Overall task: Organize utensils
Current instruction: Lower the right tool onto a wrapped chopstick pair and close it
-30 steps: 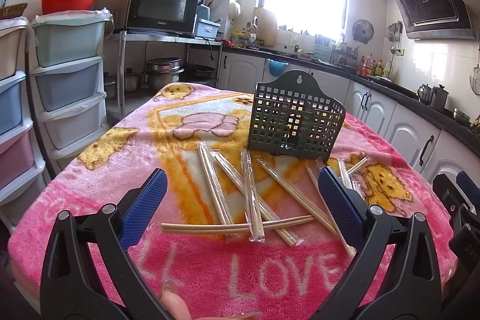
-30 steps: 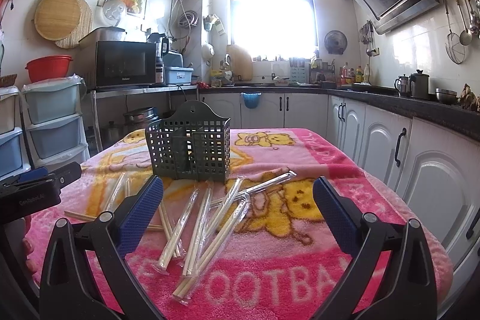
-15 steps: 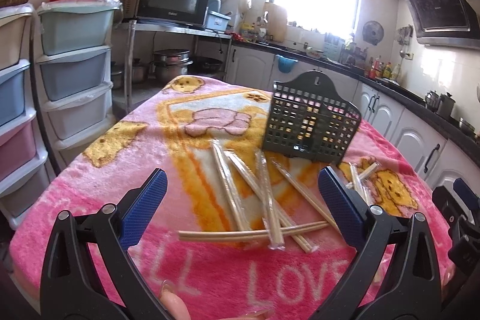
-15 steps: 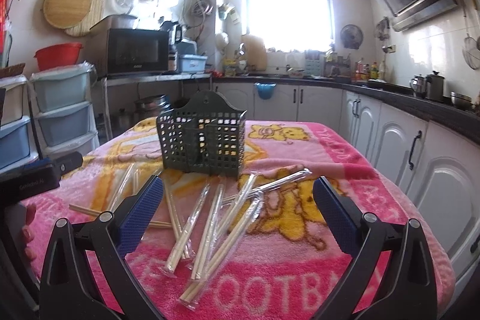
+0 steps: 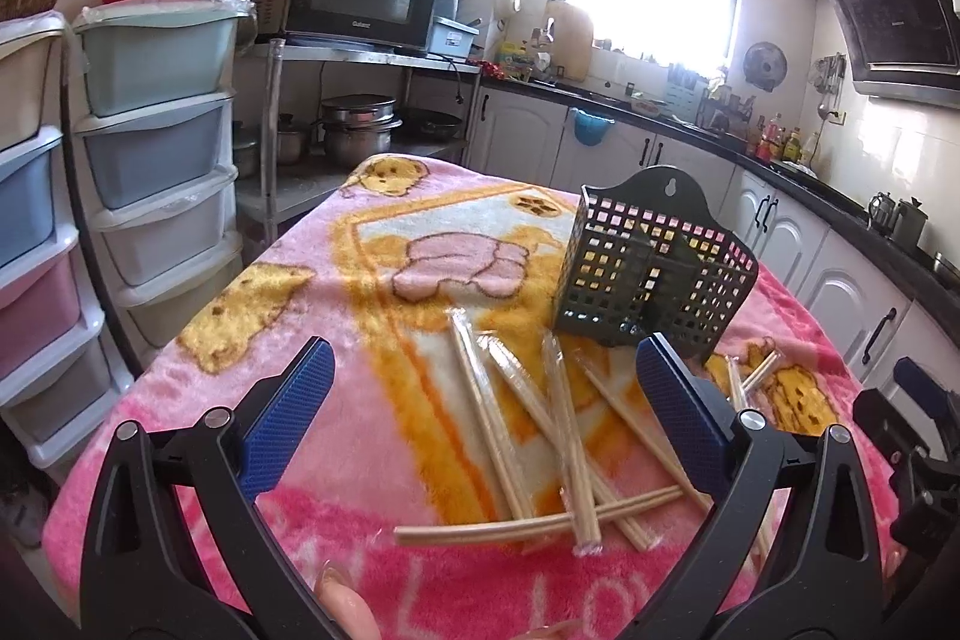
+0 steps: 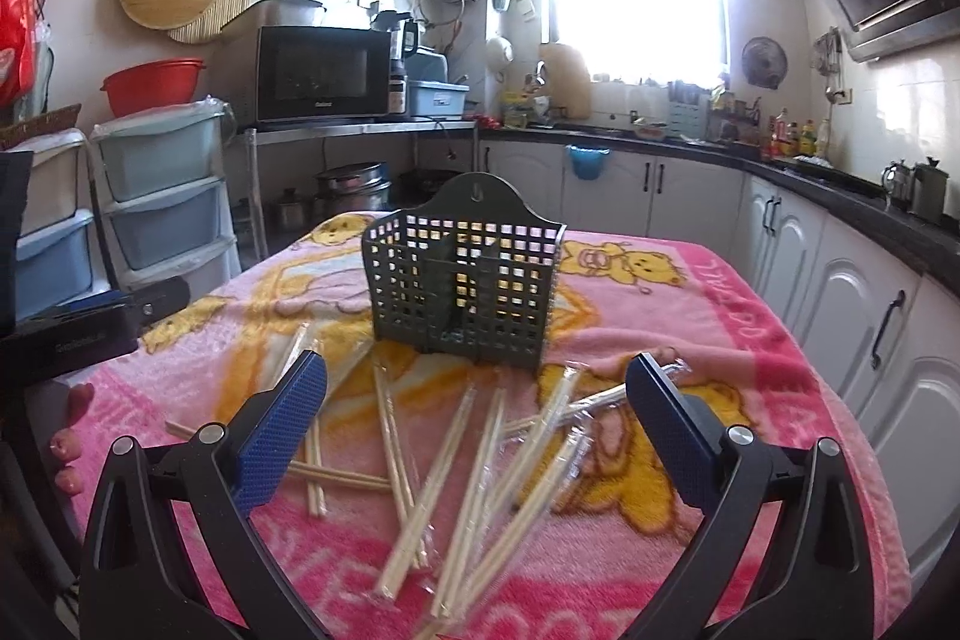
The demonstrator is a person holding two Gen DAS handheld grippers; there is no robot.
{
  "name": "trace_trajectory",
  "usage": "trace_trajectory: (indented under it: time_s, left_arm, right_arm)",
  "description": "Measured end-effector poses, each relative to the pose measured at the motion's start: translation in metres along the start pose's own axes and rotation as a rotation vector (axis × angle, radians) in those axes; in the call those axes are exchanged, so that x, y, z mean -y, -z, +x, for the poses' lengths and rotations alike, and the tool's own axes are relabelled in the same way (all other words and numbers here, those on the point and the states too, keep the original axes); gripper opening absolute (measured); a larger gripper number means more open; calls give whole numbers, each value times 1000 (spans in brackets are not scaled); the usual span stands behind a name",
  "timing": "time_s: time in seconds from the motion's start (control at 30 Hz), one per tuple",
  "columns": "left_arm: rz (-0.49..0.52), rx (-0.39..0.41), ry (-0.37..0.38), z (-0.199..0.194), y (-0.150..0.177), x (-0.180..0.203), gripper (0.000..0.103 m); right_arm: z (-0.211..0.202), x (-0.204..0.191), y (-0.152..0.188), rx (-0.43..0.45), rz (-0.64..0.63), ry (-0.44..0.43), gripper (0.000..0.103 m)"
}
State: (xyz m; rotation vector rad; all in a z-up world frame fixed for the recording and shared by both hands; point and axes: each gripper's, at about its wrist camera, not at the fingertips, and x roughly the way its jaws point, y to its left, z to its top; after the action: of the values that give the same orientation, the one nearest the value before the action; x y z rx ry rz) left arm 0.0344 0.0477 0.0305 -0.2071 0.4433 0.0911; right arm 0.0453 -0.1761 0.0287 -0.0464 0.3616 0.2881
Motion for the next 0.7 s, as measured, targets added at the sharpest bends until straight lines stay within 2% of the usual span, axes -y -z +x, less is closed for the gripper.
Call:
trace_trajectory:
  time_s: [0.23,0.5,0.7]
  left_arm:
    - [-30,-67,93,32,-19,6,93]
    - [20,-115,96,68,-29,23,93]
    - [42,-200,112,98,-36,32,93]
  right_arm:
    - [26,12,-14,-54,20,7,97]
    - [50,30,-20,-96,6,48,97]
    - [68,48,-20,-133,16,78,97]
